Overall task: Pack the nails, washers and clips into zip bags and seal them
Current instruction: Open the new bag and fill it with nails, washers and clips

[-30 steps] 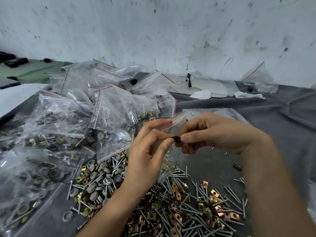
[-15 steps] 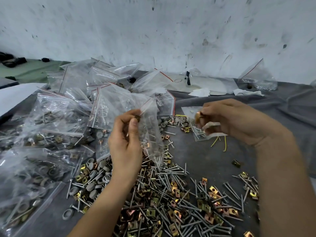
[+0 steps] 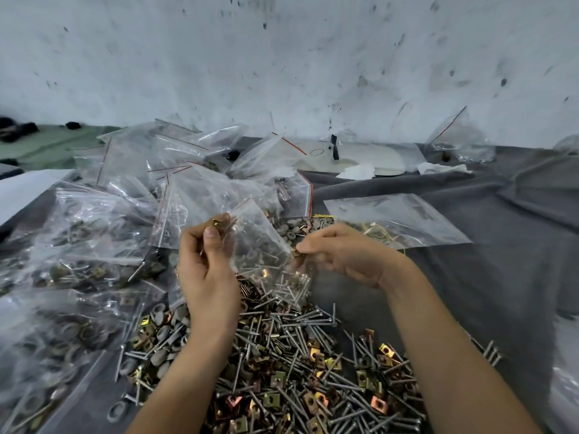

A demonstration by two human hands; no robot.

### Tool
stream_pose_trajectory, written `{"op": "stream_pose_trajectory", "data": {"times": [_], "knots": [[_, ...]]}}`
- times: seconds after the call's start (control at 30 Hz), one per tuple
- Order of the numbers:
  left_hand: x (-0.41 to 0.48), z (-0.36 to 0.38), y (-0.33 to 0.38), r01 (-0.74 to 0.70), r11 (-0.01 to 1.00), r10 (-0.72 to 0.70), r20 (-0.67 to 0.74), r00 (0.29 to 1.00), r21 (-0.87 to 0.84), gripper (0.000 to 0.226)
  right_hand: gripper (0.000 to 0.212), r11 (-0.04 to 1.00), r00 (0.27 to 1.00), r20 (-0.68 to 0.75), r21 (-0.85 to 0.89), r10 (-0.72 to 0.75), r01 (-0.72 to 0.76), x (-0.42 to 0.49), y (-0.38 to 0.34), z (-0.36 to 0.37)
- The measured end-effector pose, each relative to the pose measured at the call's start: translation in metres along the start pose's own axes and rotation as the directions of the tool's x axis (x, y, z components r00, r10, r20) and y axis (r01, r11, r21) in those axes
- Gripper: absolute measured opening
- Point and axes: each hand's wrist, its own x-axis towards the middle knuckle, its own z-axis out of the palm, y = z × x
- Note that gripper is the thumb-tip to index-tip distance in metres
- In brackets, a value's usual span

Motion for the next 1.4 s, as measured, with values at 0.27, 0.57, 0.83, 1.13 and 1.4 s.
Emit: {"op": "stream_pose_trajectory", "data": {"times": [0.27,0.57,0.83,1.13,1.4], "knots": [[-0.002,0.001,0.004,0.023,0.999,-0.022,-0.008,1.000,0.024,0.019,0.016,0.997,0.990,0.144,0.072,0.006,-0.017,-0.010,-0.002,-0.019],[-0.004,0.000,0.005,-0.079,0.986,0.072,0.053,0.996,0.145,0.014,0.017,0.995,0.996,0.054,-0.075,0.072,-0.068,-0.016,-0.004,-0.026],[-0.016,0.008,0.012,-0.498,0.834,0.393,0.381,0.837,0.236,0.012,0.016,0.907,0.833,-0.389,-0.311,-0.393,0.282,-0.040,-0.053,-0.016],[-0.022,0.009,0.014,-0.704,0.678,0.531,0.521,0.668,0.212,0.021,0.013,0.673,0.901,-0.095,-0.699,-0.423,0.242,-0.055,-0.082,0.016],[-0.022,0.008,0.012,-0.696,0.681,0.538,0.488,0.687,0.228,0.022,0.004,0.536,0.912,-0.137,-0.838,-0.388,0.102,-0.055,-0.084,0.020]]}}
